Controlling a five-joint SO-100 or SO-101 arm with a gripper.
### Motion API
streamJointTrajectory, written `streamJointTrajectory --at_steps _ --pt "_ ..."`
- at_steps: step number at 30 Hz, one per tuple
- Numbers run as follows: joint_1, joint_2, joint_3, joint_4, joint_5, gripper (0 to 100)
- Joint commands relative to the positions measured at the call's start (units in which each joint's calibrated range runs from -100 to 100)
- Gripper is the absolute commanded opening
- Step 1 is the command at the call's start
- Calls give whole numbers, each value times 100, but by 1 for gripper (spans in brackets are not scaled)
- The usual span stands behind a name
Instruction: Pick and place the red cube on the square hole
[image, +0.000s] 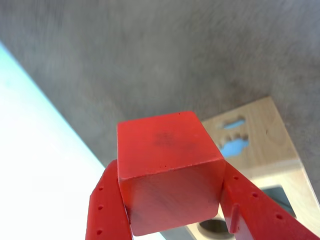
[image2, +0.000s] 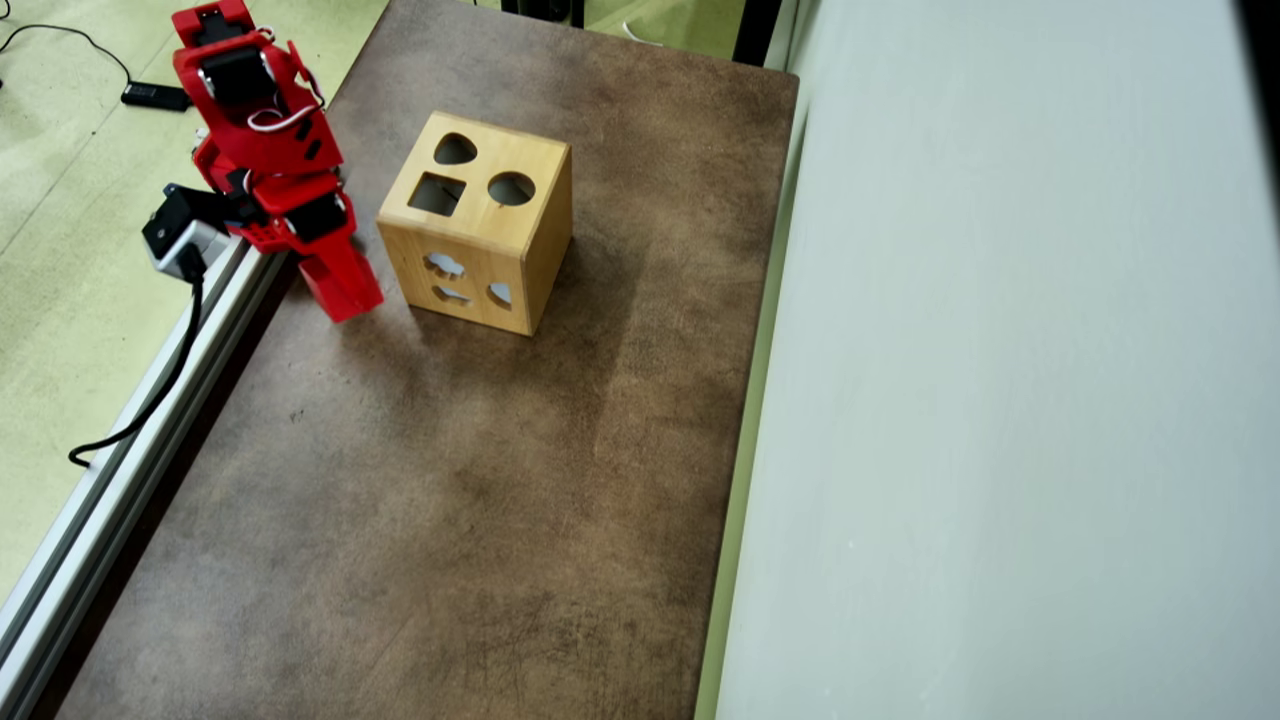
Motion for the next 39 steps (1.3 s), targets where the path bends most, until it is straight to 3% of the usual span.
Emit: streamJointTrajectory --at_steps 1,11,32,39 --pt "-793 -380 -31 49 -15 7" --pt "-1863 -380 694 57 -20 7" --pt "-2272 -1093 2402 57 -34 7" --pt "-2561 -1187 2643 49 -420 7"
